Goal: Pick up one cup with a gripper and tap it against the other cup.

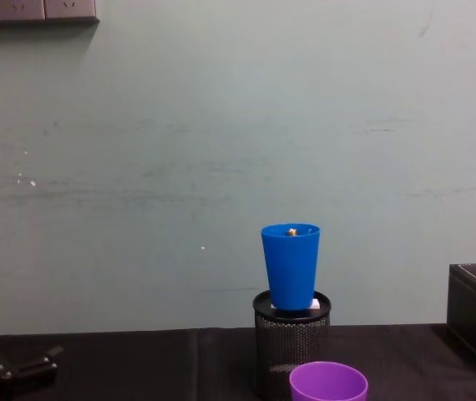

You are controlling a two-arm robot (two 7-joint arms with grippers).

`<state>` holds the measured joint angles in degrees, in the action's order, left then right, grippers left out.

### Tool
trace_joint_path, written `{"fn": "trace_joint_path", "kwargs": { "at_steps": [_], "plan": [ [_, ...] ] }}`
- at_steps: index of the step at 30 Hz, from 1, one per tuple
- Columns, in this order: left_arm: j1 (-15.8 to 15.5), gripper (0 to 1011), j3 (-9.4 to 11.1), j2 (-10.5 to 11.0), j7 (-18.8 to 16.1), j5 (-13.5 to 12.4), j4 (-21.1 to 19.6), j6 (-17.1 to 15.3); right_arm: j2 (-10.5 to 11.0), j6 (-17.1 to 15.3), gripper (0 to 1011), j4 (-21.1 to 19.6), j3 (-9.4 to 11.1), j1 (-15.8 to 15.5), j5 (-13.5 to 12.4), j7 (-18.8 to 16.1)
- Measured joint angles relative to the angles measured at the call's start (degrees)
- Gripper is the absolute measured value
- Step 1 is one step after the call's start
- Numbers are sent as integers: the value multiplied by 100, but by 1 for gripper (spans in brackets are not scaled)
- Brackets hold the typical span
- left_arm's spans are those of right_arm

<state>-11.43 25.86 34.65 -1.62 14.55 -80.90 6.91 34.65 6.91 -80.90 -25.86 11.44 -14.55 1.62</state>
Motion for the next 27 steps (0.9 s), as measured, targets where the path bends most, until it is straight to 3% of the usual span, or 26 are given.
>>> {"fn": "trace_joint_path", "kwargs": {
  "at_steps": [27],
  "plan": [
    [0, 1000, 0, 0, 0, 0, 0, 0, 0, 0, 1003, 0, 0, 0, 0, 0]
  ]
}}
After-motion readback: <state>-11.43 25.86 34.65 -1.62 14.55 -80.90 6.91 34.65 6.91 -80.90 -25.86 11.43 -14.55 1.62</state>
